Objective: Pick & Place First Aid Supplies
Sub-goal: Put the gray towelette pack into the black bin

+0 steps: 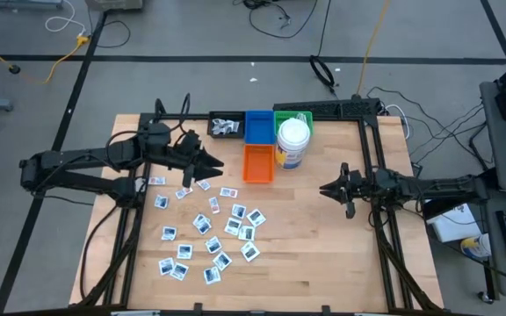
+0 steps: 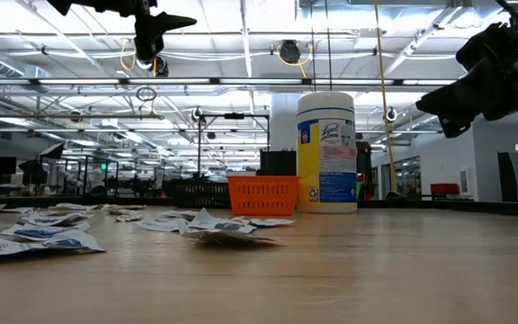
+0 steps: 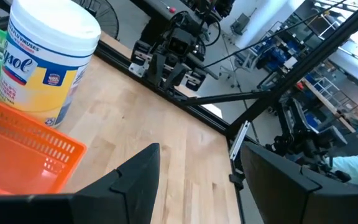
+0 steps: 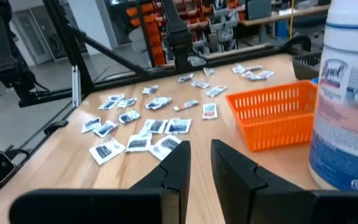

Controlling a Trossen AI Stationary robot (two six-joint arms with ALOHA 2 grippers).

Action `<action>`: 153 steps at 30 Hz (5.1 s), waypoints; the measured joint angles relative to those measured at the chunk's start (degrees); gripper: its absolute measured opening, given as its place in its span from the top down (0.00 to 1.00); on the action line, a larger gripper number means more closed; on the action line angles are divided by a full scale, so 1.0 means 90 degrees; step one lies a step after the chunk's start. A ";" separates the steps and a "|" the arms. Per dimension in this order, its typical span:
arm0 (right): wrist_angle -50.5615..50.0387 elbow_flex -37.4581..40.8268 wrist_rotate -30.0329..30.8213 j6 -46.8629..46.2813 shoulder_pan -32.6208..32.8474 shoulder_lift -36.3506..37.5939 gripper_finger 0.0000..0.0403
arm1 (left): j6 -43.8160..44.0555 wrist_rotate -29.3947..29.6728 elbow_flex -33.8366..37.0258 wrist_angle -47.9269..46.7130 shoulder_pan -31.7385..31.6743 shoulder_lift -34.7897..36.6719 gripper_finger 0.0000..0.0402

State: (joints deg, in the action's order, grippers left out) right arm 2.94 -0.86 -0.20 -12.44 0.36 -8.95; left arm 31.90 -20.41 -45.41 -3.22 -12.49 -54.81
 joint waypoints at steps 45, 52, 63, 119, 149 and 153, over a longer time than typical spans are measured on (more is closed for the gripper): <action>0.0024 0.0002 0.0013 -0.0039 0.0000 -0.0012 0.85 | 0.1868 0.0782 -0.1336 -0.5201 0.1299 -0.3222 0.43; 0.0022 0.0002 0.0013 -0.0039 0.0000 -0.0012 0.85 | 0.1492 0.1158 -0.3077 -0.5430 0.1778 -0.4657 0.43; 0.0023 0.0002 0.0013 -0.0039 0.0000 -0.0013 0.85 | 0.0925 0.1281 -0.5133 -0.5698 0.2031 -0.5921 0.43; 0.0025 0.0000 0.0013 -0.0038 0.0000 -0.0013 0.85 | 0.0262 0.2326 -0.5695 -0.5598 0.2109 -0.7518 0.99; 0.0024 0.0002 0.0013 -0.0039 0.0000 -0.0014 0.85 | -0.1454 0.1769 -0.3963 -0.7751 -0.0521 -0.4847 0.99; 0.0024 0.0002 0.0012 -0.0038 0.0000 -0.0013 0.85 | -0.1567 0.1771 -0.3293 -0.7723 -0.1080 -0.4428 0.99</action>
State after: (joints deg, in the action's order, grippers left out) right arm 3.16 -0.84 -0.09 -12.79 0.36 -9.07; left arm 17.80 -4.47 -75.04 -72.73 -22.21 -94.66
